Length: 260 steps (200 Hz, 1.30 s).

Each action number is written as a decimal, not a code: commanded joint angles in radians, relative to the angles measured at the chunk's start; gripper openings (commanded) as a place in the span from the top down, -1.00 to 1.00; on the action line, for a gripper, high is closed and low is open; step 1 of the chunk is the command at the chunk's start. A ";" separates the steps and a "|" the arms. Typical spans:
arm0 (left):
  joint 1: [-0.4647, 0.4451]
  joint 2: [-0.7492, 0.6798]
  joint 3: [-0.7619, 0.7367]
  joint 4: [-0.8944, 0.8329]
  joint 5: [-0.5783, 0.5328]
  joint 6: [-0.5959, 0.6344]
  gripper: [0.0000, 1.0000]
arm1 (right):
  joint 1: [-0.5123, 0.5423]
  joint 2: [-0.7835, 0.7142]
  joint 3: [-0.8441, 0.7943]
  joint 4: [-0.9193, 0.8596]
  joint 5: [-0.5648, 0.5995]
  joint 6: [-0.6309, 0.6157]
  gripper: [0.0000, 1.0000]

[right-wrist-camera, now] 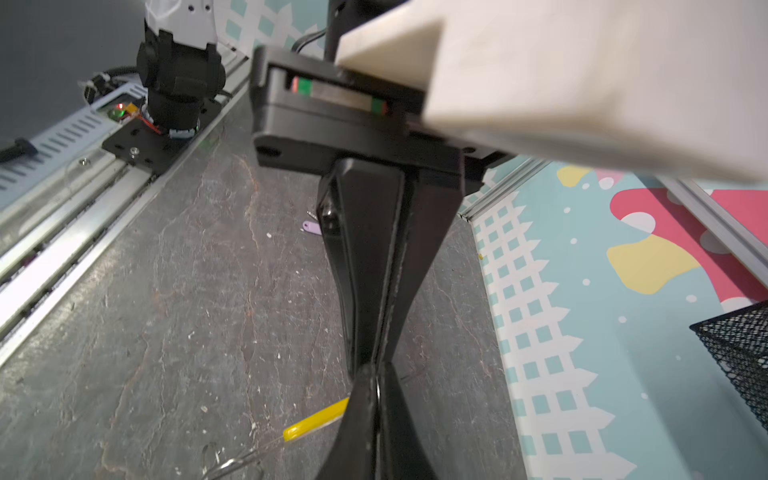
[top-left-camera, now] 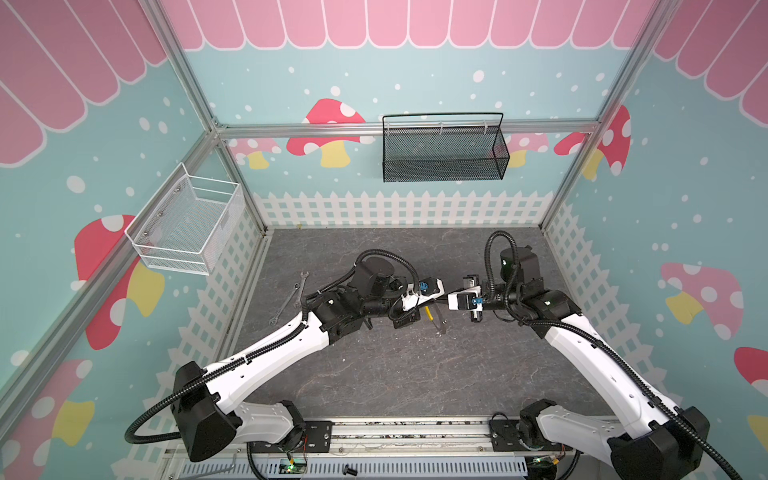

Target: Put the keys on the keyring

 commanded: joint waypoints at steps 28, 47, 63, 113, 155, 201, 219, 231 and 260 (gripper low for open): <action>-0.007 -0.004 0.044 -0.043 0.019 0.041 1.00 | 0.007 0.001 0.013 -0.068 0.034 -0.037 0.73; -0.007 -0.005 0.045 -0.043 0.027 0.042 1.00 | 0.008 0.013 0.017 -0.082 0.023 -0.033 0.97; -0.007 -0.002 0.045 -0.039 0.033 0.039 1.00 | 0.008 0.028 0.016 -0.090 0.009 -0.039 1.00; -0.007 -0.026 0.009 -0.006 0.016 0.024 1.00 | 0.008 0.026 -0.012 -0.025 0.004 -0.009 1.00; 0.021 -0.114 -0.140 0.171 -0.039 -0.057 0.79 | 0.006 -0.011 -0.068 0.125 -0.033 0.081 1.00; 0.044 -0.193 -0.306 0.379 -0.006 -0.086 0.68 | 0.006 -0.013 -0.075 0.211 -0.113 0.148 1.00; 0.044 -0.202 -0.350 0.460 0.006 -0.089 0.67 | 0.005 -0.008 -0.073 0.241 -0.152 0.175 1.00; 0.044 -0.205 -0.369 0.493 0.006 -0.092 0.62 | 0.006 -0.007 -0.073 0.254 -0.176 0.188 1.00; 0.044 -0.203 -0.387 0.550 0.014 -0.105 0.57 | 0.006 -0.013 -0.076 0.290 -0.215 0.222 1.00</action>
